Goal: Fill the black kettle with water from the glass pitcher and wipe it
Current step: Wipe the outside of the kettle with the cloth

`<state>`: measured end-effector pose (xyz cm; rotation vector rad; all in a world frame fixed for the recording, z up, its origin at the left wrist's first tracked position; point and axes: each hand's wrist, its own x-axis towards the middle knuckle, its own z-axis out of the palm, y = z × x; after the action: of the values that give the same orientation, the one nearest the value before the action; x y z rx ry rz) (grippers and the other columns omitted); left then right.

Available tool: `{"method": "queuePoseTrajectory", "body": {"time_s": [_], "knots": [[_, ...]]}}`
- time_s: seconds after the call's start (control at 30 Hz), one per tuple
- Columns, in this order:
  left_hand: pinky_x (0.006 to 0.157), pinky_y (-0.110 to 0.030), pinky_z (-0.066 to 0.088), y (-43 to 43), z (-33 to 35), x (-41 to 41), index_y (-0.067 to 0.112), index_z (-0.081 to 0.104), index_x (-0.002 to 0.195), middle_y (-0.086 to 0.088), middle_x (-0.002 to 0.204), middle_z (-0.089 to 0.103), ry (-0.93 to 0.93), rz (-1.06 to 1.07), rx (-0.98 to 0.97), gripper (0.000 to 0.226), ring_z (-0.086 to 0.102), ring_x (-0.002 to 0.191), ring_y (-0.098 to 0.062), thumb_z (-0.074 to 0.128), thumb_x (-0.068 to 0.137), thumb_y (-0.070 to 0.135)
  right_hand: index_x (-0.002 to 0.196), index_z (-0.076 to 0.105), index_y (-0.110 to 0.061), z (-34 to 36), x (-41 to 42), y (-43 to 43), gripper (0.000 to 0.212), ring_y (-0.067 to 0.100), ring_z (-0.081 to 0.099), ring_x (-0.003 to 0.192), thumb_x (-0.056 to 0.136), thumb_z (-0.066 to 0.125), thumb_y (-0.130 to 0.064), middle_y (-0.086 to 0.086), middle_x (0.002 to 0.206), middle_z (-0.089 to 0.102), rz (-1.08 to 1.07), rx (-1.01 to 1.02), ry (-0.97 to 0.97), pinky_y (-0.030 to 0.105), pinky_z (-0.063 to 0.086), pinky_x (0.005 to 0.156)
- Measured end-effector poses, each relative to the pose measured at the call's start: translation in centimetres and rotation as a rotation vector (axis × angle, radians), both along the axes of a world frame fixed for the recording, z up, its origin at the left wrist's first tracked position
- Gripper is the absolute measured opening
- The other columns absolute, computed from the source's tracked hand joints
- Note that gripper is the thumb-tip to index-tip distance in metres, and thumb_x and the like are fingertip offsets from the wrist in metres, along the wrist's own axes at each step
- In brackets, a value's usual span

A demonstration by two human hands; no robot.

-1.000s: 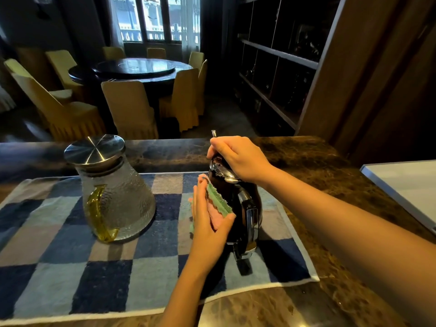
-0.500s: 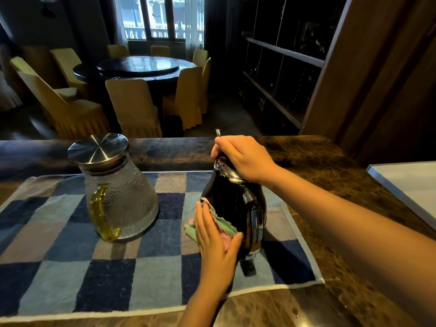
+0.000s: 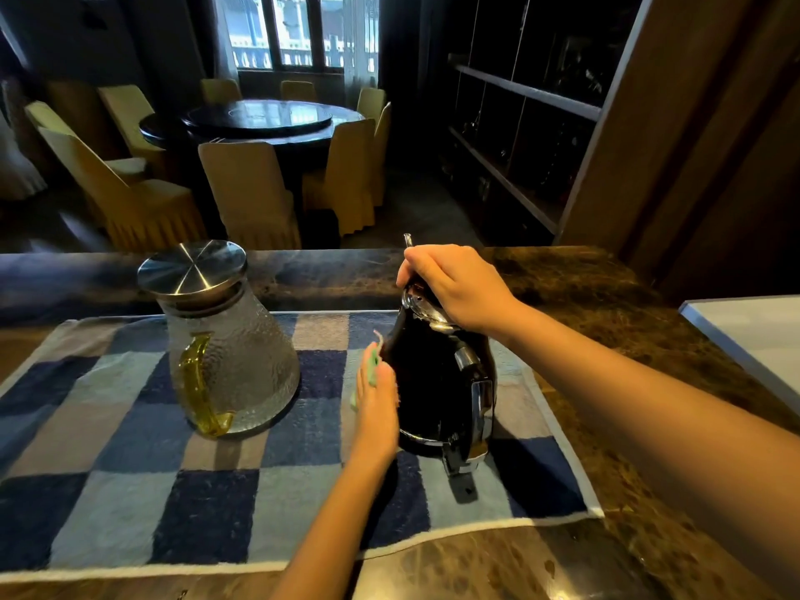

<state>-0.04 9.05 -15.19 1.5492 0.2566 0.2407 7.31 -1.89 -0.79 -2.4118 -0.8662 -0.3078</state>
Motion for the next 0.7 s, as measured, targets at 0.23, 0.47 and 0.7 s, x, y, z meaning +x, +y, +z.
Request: {"method": "queuePoseTrajectory", "body": {"time_s": [0.23, 0.47, 0.7], "knots": [[0.122, -0.036, 0.007, -3.7, 6.3, -1.2, 0.032, 0.009, 0.148, 0.008, 0.160, 0.010, -0.170, 0.013, 0.031, 0.087, 0.008, 0.148, -0.009, 0.011, 0.076, 0.081, 0.088, 0.068, -0.023, 0.2, -0.1, 0.0, 0.036, 0.014, 0.062, 0.086, 0.102, 0.035, -0.028, -0.011, 0.088, 0.066, -0.011, -0.003, 0.017, 0.044, 0.051, 0.073], [0.108, -0.041, 0.042, 0.1, 4.9, 2.5, 0.020, 0.057, 0.130, -0.003, 0.127, 0.063, 0.005, -0.039, -0.226, 0.041, 0.057, 0.120, -0.016, 0.033, 0.100, 0.033, 0.089, 0.068, -0.021, 0.4, -0.3, 0.1, 0.034, 0.013, 0.061, 0.086, 0.102, 0.037, -0.021, -0.011, 0.088, 0.065, -0.002, -0.004, -0.001, 0.043, 0.052, 0.073], [0.119, -0.020, -0.006, -5.8, 5.0, -5.6, 0.036, -0.009, 0.140, 0.013, 0.156, -0.013, -0.042, 0.047, 0.007, 0.066, -0.009, 0.146, -0.009, -0.001, 0.084, 0.070, 0.092, 0.068, -0.018, 0.3, -0.3, -0.1, 0.030, 0.017, 0.062, 0.089, 0.101, 0.040, -0.018, -0.004, 0.094, 0.069, 0.005, -0.049, -0.031, 0.047, 0.052, 0.074]]}}
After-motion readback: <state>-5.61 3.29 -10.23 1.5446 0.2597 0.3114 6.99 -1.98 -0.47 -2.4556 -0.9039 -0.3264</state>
